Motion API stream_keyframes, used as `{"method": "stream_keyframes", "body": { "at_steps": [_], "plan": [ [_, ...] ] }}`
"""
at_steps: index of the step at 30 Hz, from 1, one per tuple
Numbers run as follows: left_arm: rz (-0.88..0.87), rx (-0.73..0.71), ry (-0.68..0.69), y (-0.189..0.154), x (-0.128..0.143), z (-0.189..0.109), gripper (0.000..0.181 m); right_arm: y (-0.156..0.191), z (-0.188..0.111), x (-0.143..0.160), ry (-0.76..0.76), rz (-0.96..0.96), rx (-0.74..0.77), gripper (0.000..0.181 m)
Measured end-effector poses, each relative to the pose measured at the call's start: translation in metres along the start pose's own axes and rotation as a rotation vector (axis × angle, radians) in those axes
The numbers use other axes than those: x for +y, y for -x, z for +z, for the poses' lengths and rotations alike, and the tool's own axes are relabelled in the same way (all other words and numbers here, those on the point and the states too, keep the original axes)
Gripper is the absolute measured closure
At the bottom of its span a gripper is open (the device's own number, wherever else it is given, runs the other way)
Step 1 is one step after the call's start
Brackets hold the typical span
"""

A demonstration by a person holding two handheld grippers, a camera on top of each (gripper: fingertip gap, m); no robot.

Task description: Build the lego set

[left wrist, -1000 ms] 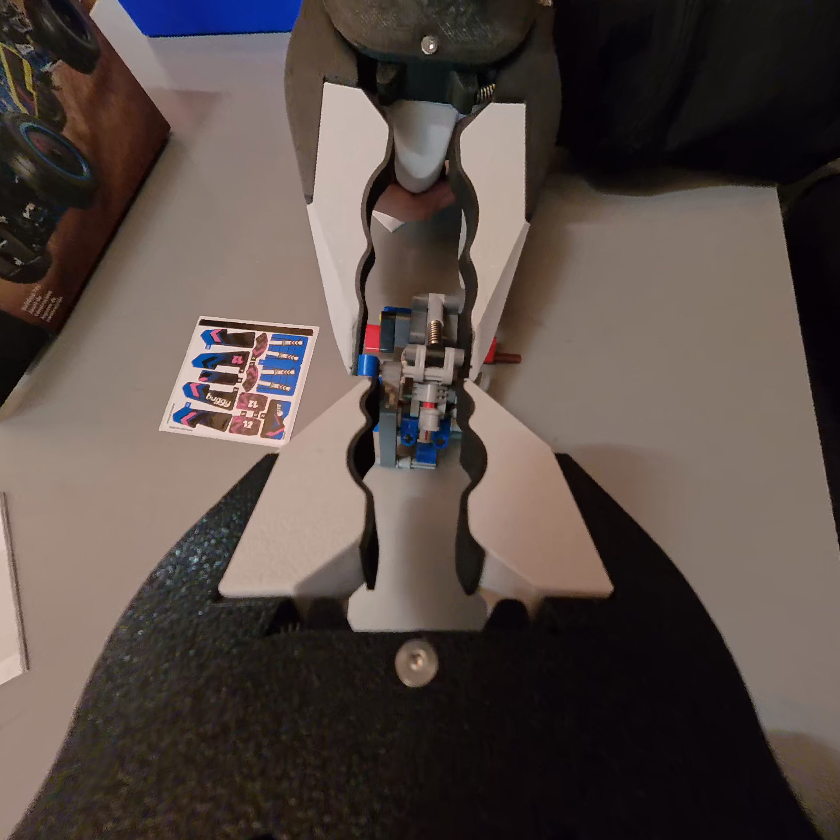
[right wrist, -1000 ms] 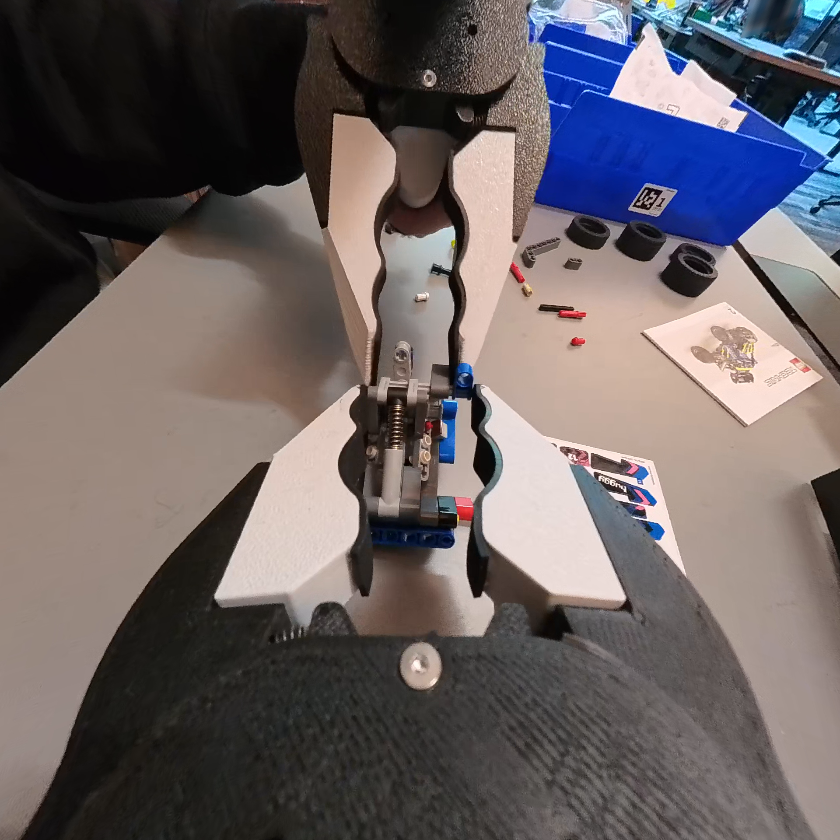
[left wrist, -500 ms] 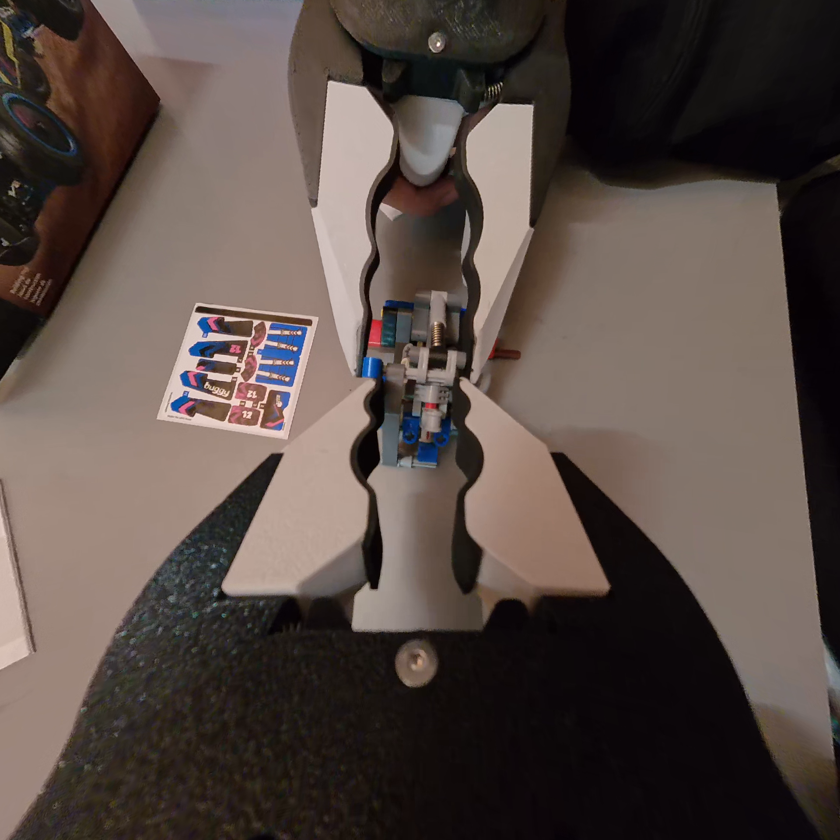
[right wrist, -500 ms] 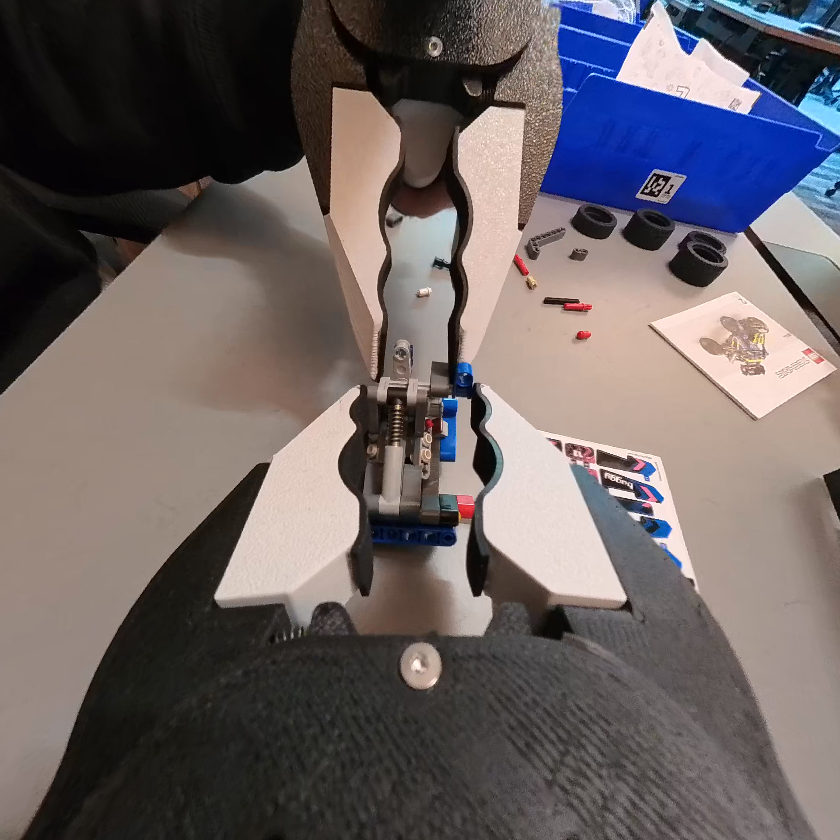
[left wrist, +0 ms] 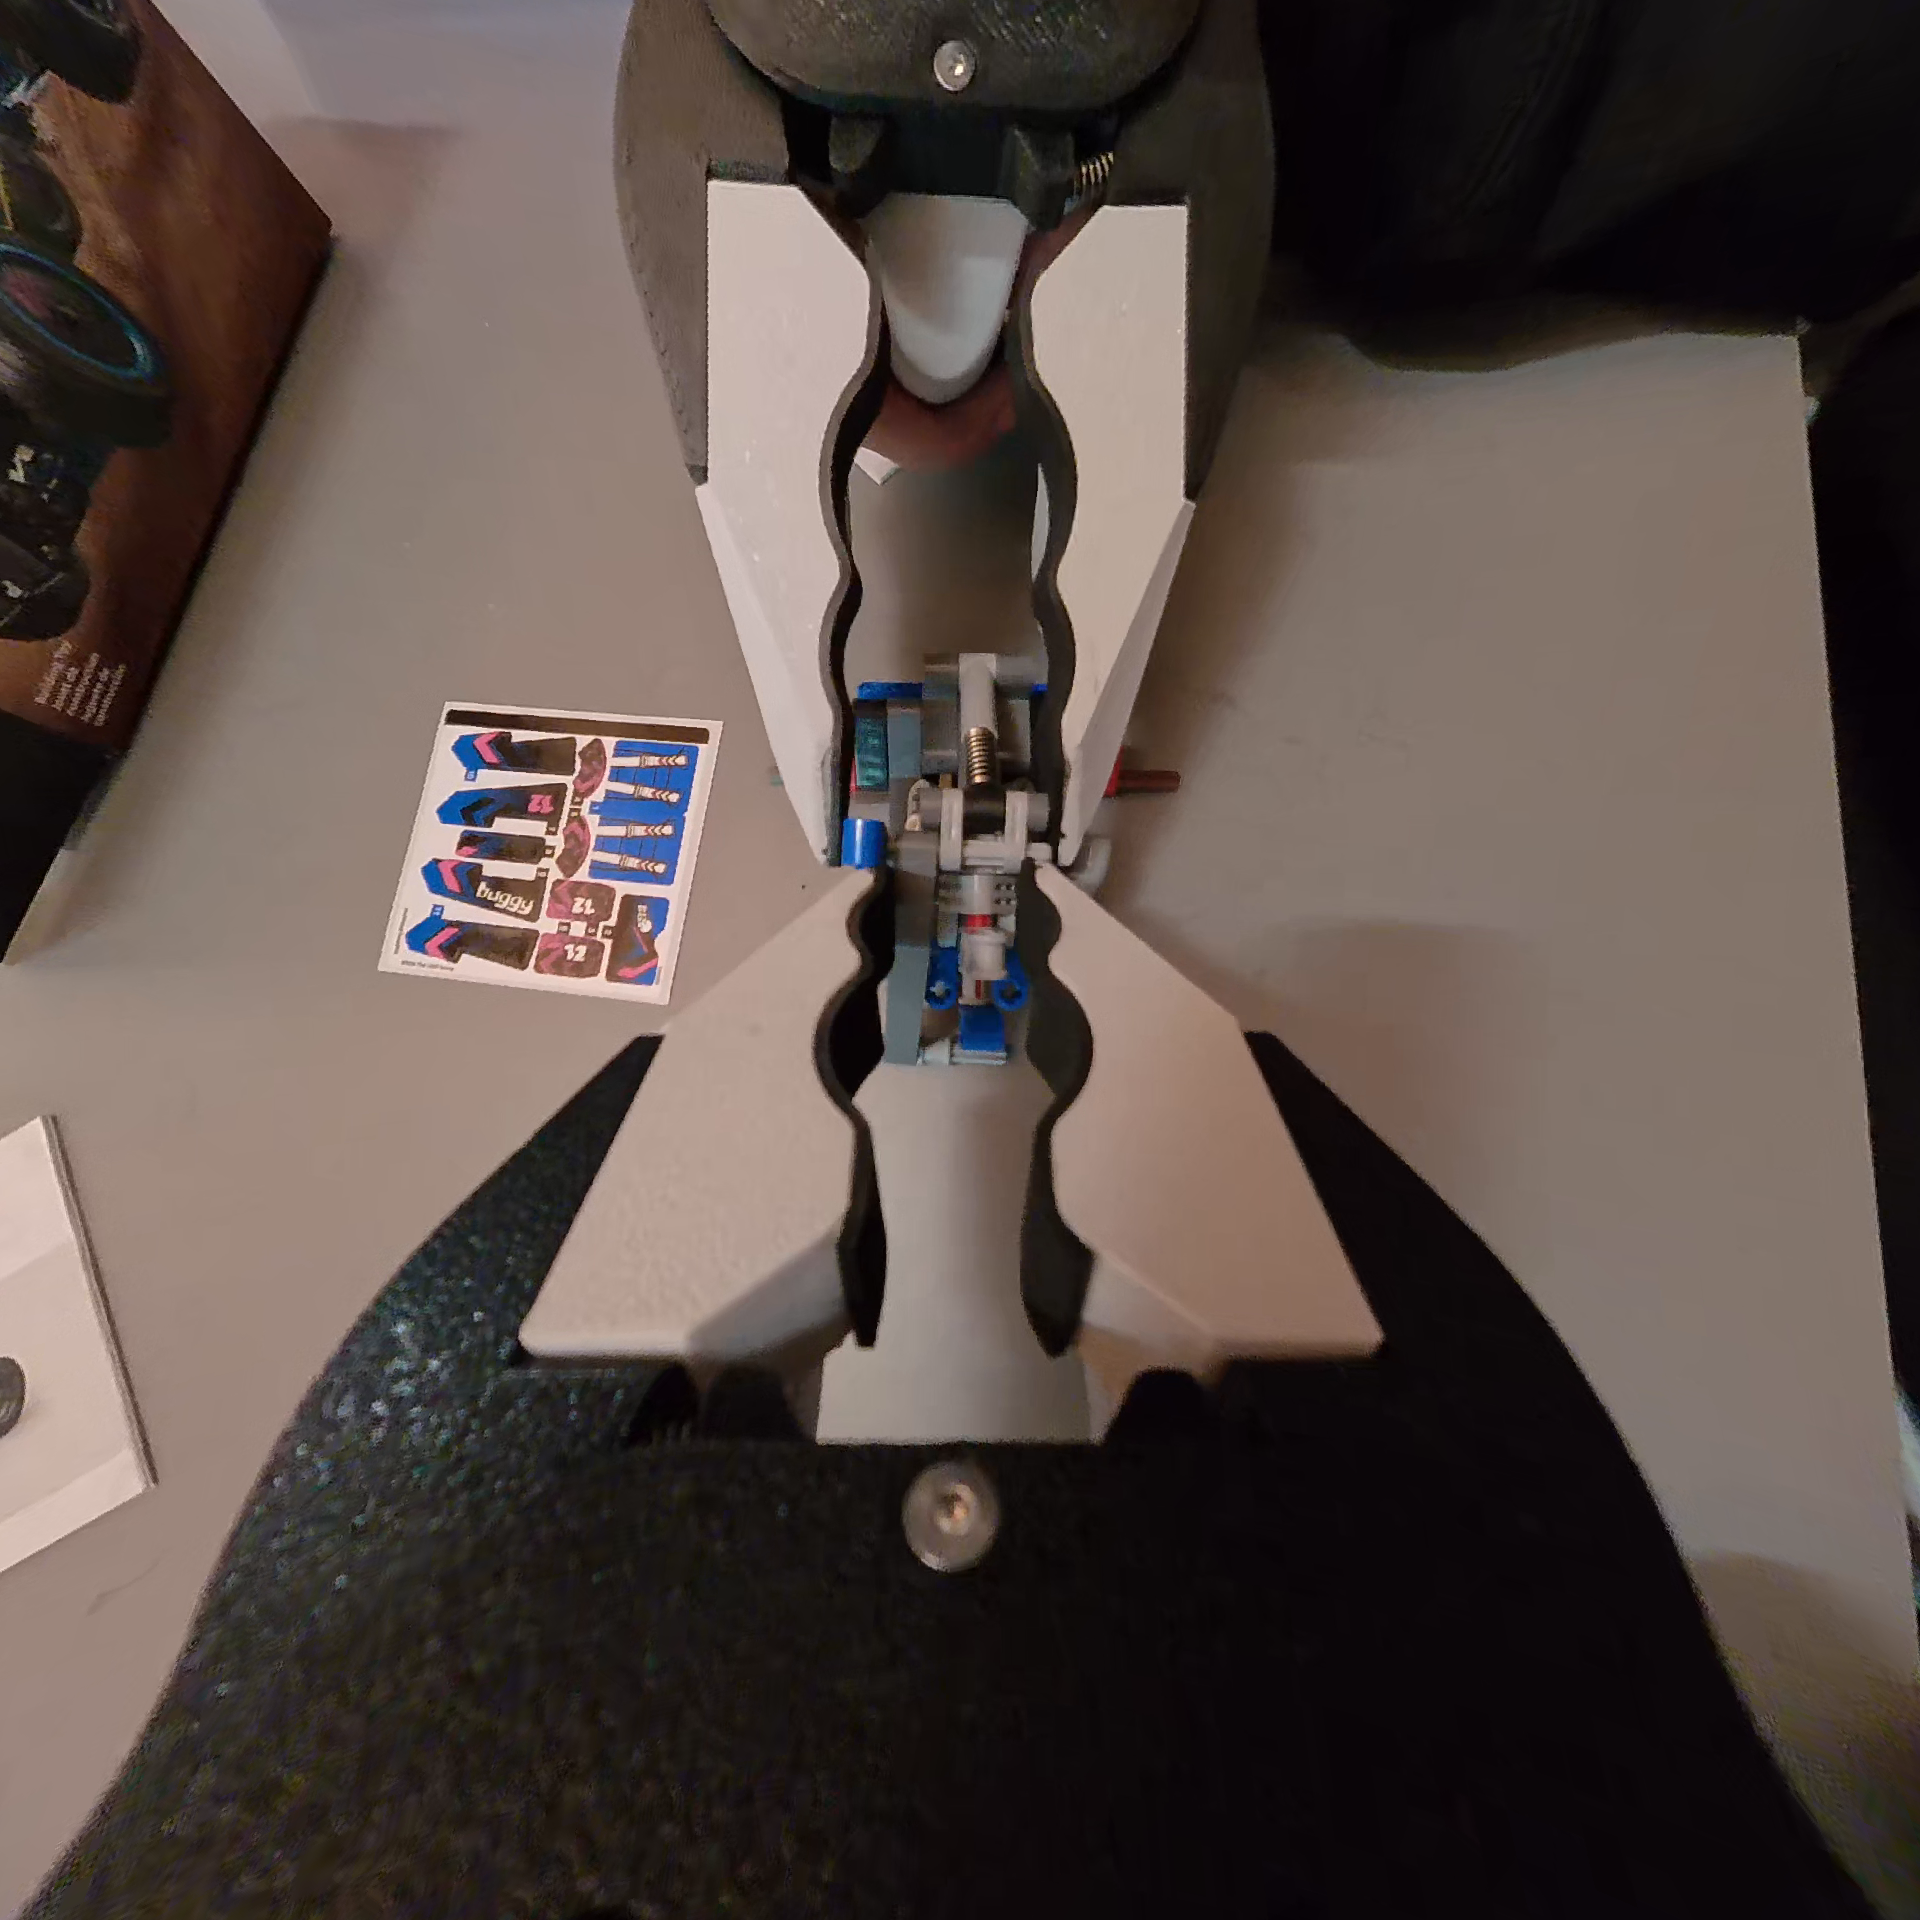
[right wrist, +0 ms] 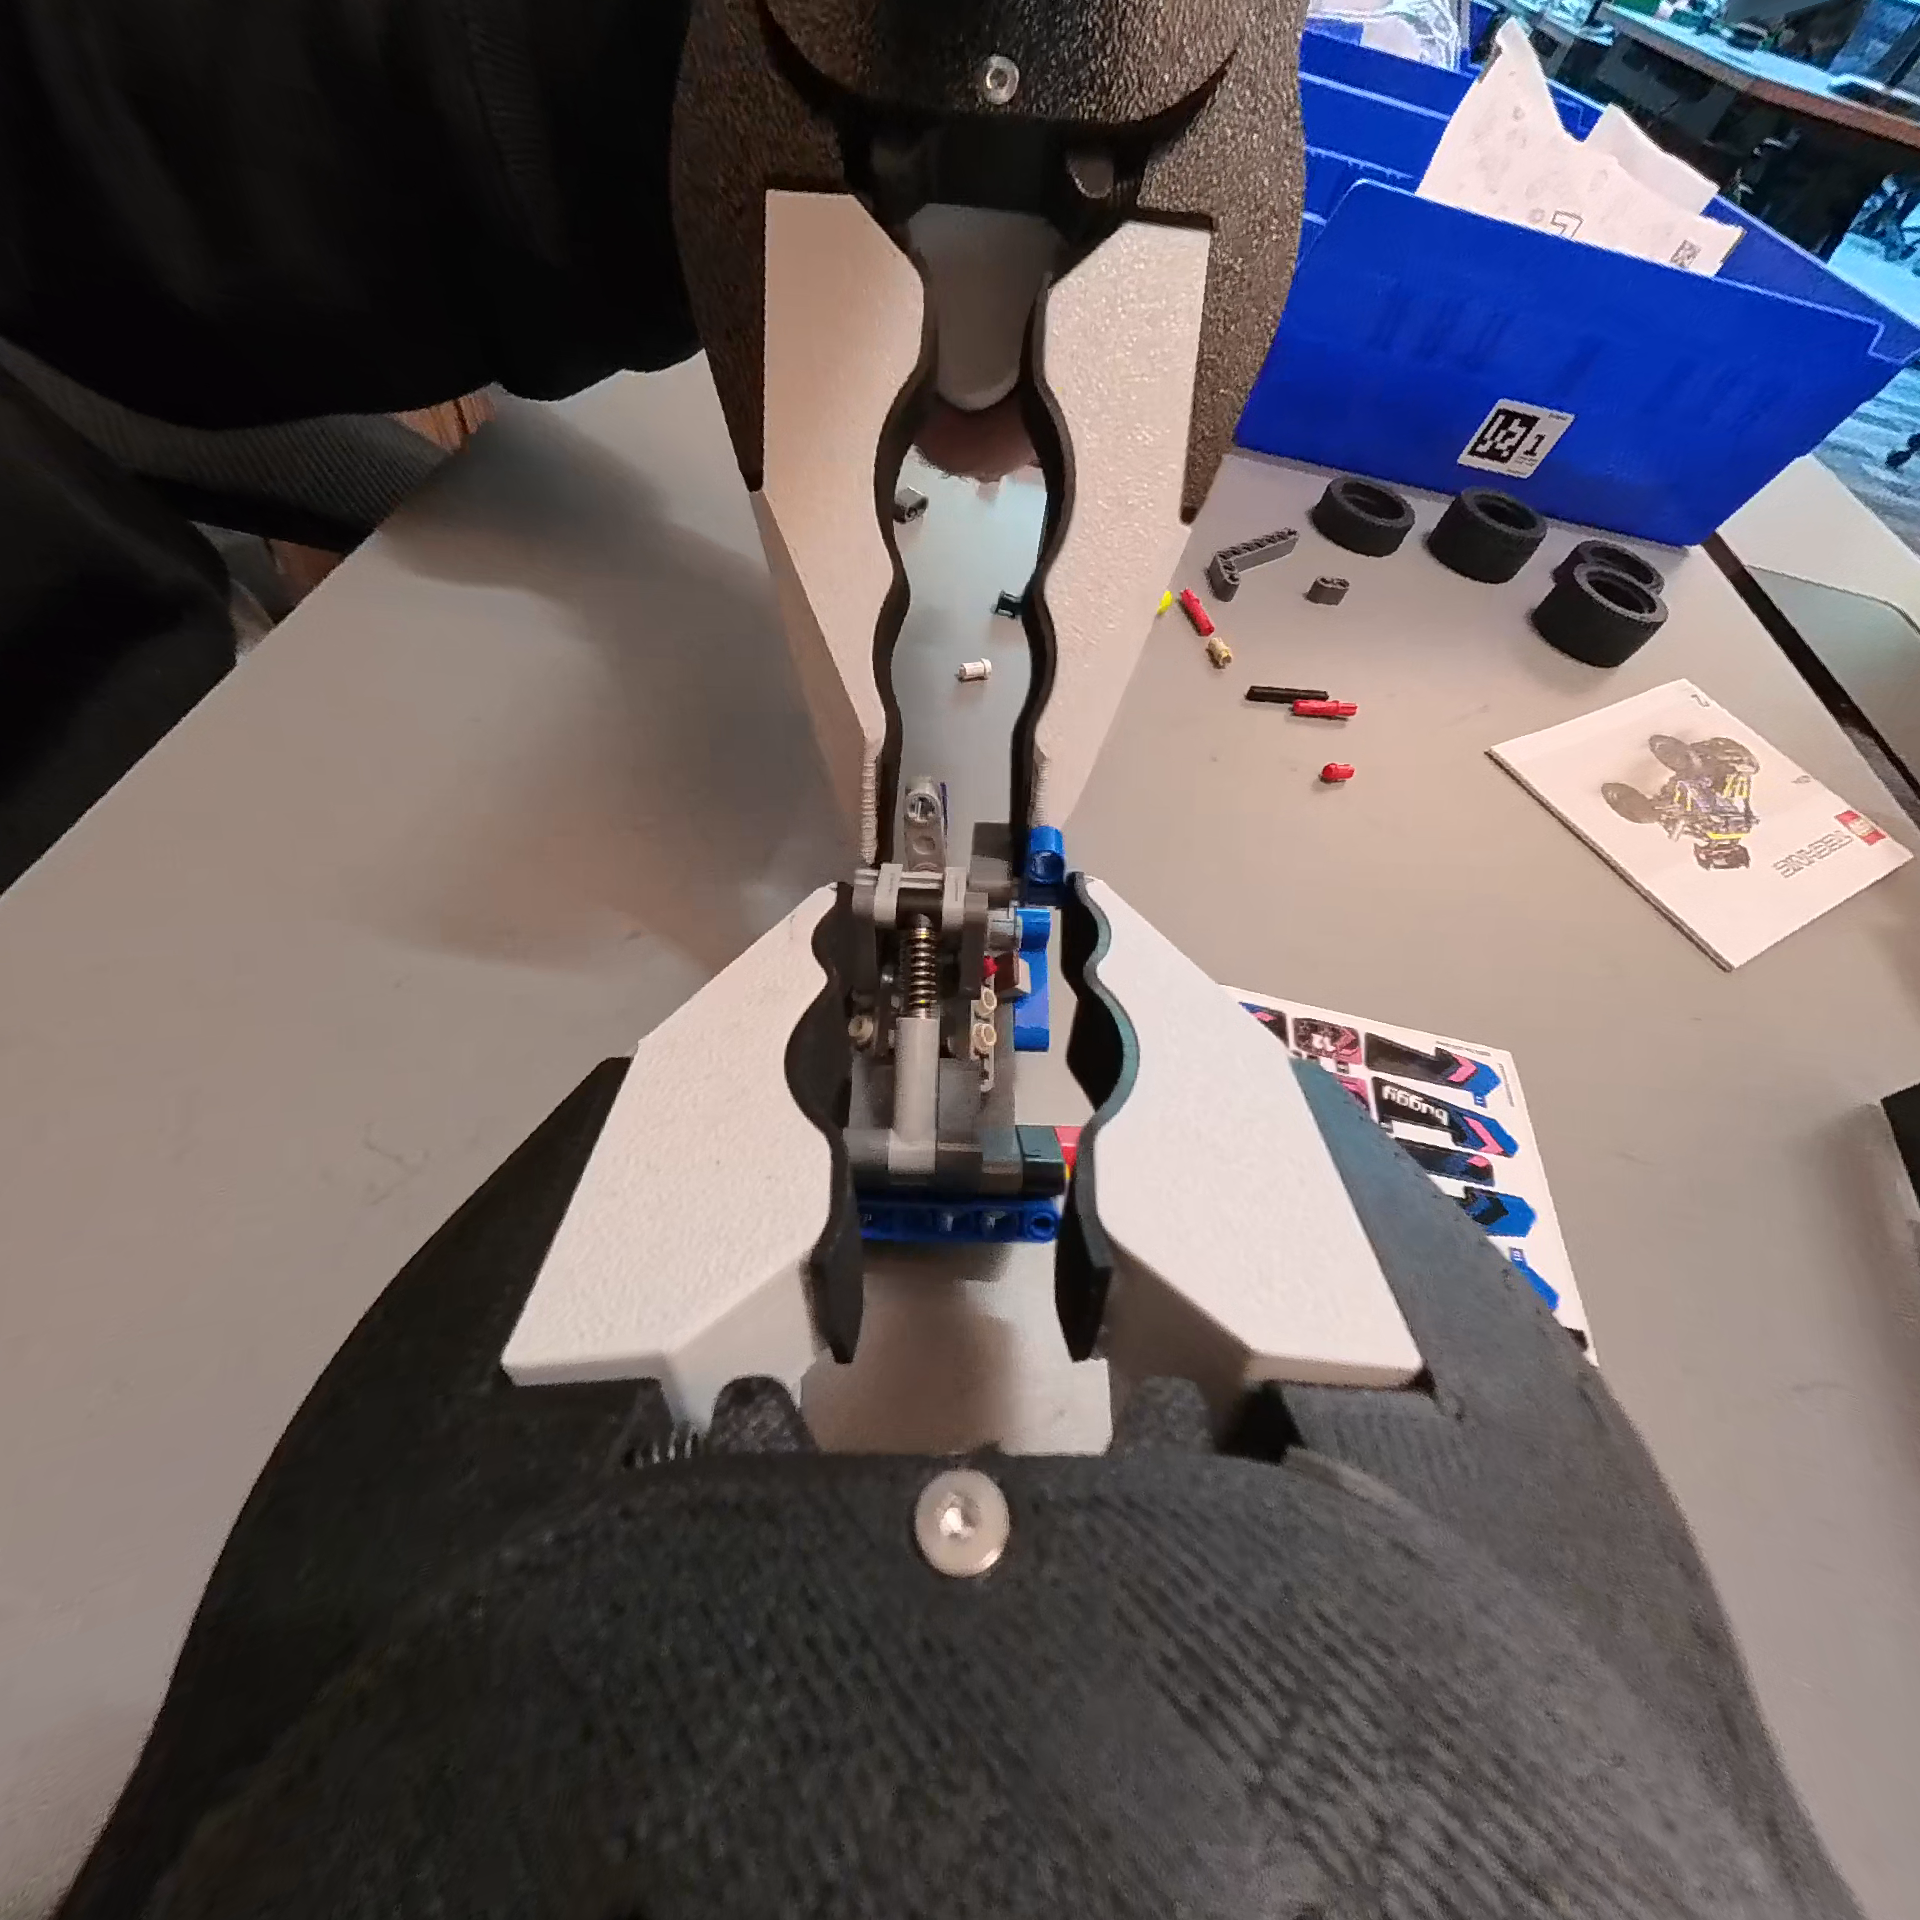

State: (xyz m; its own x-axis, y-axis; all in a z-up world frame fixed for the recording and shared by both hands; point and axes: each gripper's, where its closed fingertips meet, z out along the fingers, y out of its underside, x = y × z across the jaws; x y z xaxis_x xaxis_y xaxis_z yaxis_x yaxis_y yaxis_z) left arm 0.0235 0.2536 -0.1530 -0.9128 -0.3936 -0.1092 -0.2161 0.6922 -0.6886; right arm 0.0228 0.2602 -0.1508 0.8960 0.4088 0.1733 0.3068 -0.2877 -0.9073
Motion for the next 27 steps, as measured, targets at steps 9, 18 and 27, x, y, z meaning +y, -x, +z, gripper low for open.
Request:
{"method": "stream_keyframes", "body": {
  "at_steps": [9, 18, 27],
  "plan": [
    [0.0, -0.016, 0.015, 0.001, 0.001, -0.001, 0.162, 0.0, 0.0, 0.0, 0.012, -0.009, 0.005, 0.144],
    [-0.139, -0.089, -0.123, 0.01, 0.008, -0.034, 0.145, 0.0, -0.013, -0.008, -0.065, 0.006, 0.024, 0.121],
    [-0.198, -0.084, -0.028, 0.002, 0.053, -0.018, 0.149, 0.008, -0.019, 0.024, 0.226, 0.073, 0.028, 0.157]
  ]
}}
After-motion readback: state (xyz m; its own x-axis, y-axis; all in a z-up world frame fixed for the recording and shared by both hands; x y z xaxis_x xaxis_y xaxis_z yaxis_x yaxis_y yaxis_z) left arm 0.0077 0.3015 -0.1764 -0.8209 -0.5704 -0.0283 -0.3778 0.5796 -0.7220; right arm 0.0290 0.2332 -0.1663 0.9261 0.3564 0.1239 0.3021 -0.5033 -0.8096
